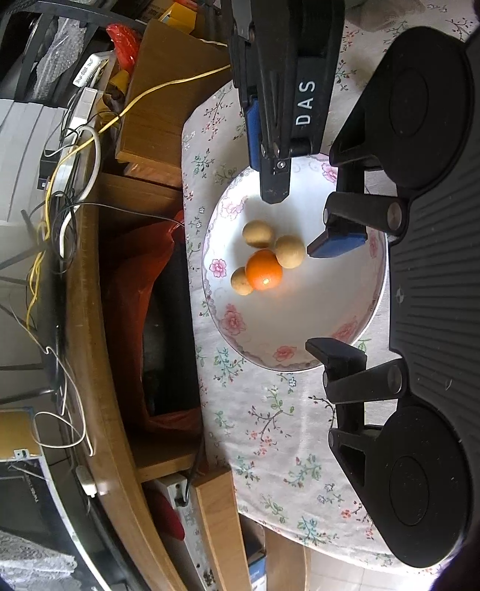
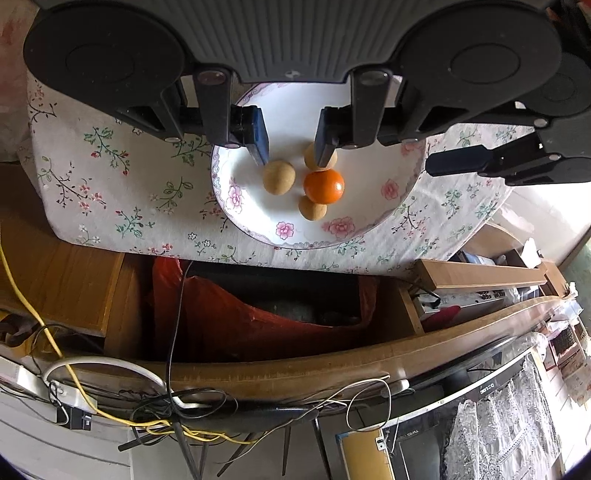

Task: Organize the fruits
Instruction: 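Open the left gripper over the bowl while the right releases its tan fruit, then move back to the tomatoes and grasp a red cherry tomato with the right gripper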

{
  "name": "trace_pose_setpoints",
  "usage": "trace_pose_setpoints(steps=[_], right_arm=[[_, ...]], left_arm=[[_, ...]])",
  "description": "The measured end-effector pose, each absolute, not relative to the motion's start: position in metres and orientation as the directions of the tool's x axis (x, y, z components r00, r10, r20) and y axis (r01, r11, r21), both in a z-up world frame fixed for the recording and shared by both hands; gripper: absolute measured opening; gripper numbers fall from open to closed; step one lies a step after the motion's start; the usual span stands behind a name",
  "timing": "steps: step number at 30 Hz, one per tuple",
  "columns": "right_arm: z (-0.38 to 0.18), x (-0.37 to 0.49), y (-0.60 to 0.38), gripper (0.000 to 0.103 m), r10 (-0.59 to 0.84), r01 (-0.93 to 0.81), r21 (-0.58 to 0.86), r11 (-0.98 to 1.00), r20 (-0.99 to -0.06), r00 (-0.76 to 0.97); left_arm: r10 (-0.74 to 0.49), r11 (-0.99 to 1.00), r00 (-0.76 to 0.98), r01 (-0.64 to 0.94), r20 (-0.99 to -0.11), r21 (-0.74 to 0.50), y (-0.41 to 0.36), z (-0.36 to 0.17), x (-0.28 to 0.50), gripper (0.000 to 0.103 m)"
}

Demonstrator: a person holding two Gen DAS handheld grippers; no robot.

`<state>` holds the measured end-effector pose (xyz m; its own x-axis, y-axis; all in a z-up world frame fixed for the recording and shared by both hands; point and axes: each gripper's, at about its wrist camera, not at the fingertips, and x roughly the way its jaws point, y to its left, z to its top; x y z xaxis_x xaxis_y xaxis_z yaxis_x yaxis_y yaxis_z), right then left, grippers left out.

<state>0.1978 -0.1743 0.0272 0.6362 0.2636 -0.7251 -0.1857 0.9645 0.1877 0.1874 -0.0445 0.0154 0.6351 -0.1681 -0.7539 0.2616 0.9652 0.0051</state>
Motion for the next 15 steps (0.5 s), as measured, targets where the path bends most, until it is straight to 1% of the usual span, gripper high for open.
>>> trace_pose_setpoints(steps=[15], right_arm=[[0.034, 0.161, -0.167, 0.028, 0.277, -0.205, 0.19, 0.96, -0.736, 0.618]], left_arm=[[-0.165, 0.965, 0.637, 0.263, -0.753, 0.012, -0.031, 0.023, 0.158, 0.06]])
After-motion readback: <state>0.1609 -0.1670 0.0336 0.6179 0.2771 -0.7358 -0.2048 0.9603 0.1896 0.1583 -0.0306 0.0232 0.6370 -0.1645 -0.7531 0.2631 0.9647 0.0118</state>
